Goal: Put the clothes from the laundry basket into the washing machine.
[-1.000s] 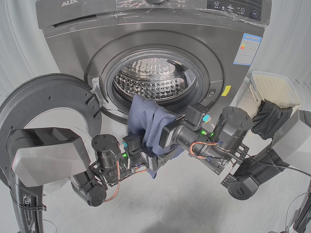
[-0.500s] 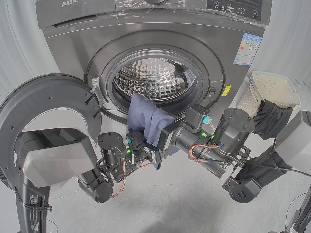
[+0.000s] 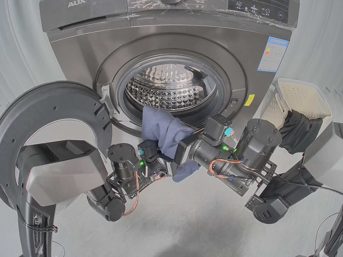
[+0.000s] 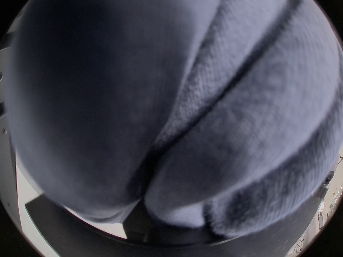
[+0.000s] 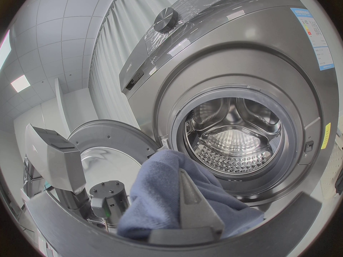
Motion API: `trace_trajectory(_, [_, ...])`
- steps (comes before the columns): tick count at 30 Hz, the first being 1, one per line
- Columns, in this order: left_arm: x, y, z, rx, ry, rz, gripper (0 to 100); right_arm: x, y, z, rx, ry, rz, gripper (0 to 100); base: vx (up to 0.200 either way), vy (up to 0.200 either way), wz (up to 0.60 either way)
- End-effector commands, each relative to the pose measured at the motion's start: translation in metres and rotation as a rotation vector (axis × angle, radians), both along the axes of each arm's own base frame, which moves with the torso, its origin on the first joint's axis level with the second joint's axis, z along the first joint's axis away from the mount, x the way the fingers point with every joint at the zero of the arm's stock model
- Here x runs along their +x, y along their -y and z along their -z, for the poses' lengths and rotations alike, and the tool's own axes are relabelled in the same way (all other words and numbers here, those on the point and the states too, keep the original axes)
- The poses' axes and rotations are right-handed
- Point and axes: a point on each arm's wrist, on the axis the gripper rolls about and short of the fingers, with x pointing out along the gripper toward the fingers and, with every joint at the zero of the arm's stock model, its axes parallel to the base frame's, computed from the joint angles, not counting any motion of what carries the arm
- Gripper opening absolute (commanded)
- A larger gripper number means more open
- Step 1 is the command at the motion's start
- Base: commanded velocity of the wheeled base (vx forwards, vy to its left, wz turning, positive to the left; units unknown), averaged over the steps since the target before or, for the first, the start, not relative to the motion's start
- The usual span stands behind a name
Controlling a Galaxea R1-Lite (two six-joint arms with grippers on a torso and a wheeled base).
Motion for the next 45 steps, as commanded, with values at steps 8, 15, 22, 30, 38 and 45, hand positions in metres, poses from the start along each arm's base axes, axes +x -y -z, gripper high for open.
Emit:
trace_trajectory(8, [-0.034,-0.022,-0.034,-0.005,0.003,0.002,0,0.035,0.035,-0.003,0.018,-0.002,0.145,0,0.0,0.0,0.0])
trace_trajectory(15, [-0.06,-0.038,-0.061,-0.022,0.035,0.004,0,0.037,0.046,0.001,0.008,-0.012,0.168,0,0.0,0.0,0.0])
trace_trajectory(22, [-0.076,-0.05,-0.078,-0.04,0.062,-0.001,0,0.01,0.039,0.015,-0.041,-0.063,0.107,0,0.0,0.0,0.0])
trace_trajectory(30, [-0.075,-0.056,-0.088,-0.057,0.091,-0.018,0,0.009,0.036,0.031,-0.079,-0.099,0.094,0,0.0,0.0,0.0])
trace_trajectory(38, [-0.076,-0.056,-0.091,-0.063,0.1,-0.016,0,0.003,0.028,0.029,-0.07,-0.084,0.063,0,0.0,0.0,0.0])
trace_trajectory(45, [-0.079,-0.058,-0.097,-0.075,0.115,-0.014,0,-0.021,0.04,0.03,-0.104,-0.107,0.021,100,0.0,0.0,0.0])
